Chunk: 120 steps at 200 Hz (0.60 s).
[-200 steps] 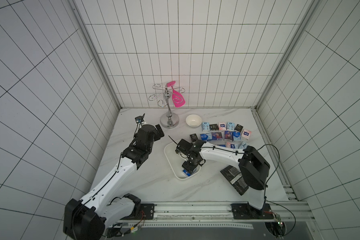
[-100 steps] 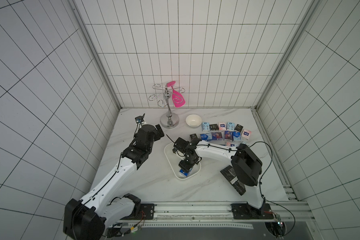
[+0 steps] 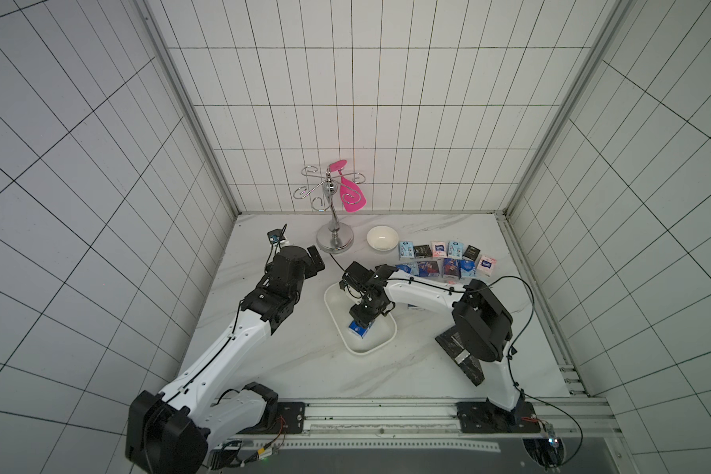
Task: Take the pocket tissues out of the storage box
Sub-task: Pick up the pocket tissues from the storage box.
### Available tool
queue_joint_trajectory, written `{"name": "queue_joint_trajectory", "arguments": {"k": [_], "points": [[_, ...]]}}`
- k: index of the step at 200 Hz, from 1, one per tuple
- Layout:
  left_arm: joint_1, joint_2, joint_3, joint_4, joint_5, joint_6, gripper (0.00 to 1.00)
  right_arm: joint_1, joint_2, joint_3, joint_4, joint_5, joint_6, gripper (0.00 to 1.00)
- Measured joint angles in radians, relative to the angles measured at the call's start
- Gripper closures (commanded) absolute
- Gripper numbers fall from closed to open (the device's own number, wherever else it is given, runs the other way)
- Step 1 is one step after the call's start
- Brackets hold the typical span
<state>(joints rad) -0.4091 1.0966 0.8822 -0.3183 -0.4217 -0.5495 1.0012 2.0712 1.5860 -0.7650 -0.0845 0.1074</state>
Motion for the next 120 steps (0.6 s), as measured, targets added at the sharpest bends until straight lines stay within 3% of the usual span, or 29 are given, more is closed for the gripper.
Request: {"name": "queue_joint_trajectory", "arguments": {"k": [54,114,119,120], "points": [[0.0,0.0,0.0,0.0,0.0,0.0,0.01,-0.02,0.01,0.078,0.004,0.054,-0.009,0.36],[0.0,0.0,0.0,0.0,0.0,0.0,0.01,-0.018,-0.108,0.045,0.031,0.039,-0.038,0.28],[0.0,0.0,0.0,0.0,0.0,0.0,0.01,-0.018,-0.112,0.037,0.037,0.039,-0.038,0.13],[0.0,0.0,0.0,0.0,0.0,0.0,0.01,-0.018,-0.113,0.036,0.039,0.039,-0.039,0.06]]}}
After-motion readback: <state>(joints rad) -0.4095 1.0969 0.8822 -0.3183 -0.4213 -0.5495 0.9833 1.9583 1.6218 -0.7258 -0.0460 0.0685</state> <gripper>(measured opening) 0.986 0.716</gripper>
